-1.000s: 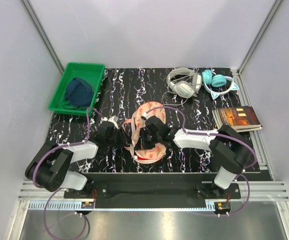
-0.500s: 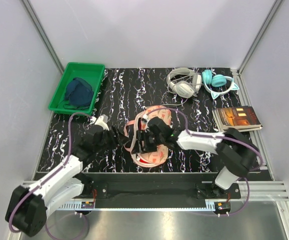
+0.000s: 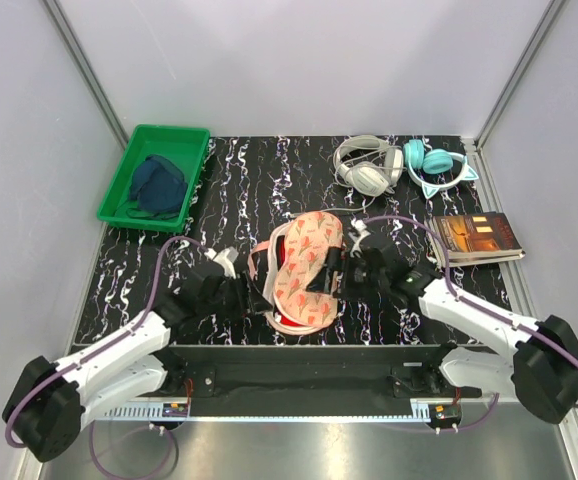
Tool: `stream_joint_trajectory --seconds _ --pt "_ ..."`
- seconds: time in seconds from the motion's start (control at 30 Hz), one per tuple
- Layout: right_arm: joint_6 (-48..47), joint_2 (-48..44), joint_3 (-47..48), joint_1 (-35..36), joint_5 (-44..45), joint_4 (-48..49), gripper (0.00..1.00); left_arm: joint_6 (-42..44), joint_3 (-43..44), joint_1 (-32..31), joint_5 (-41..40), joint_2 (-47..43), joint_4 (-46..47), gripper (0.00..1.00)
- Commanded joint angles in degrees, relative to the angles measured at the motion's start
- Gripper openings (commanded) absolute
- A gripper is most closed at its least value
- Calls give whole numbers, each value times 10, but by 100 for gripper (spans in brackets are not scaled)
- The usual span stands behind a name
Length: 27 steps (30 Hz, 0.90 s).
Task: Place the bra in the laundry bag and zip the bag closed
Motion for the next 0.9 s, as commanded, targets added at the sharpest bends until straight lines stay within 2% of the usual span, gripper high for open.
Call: stream_joint_trajectory --seconds 0.0,0.2,0.43,0.57,0.63,0.77,0.87 --pt "19 -24 -42 -61 -2 -11 96 -55 18 -18 33 32 32 51" --pt "-7 19 -57 -103 -29 7 88 -92 -24 -34 69 67 155 35" --pt "17 27 -84 -125 -57 63 87 -110 -39 -38 58 99 177 24" --pt "33 59 -107 -126 -93 140 86 -112 -45 -39 59 130 211 22" --pt "47 79 -124 -126 -112 178 84 -122 -44 -38 62 149 250 17" --pt "66 108 -145 -126 -146 279 81 -132 -39 -38 18 171 285 7" --pt "57 117 -144 -126 -143 274 80 -126 -28 -38 -10 174 279 6"
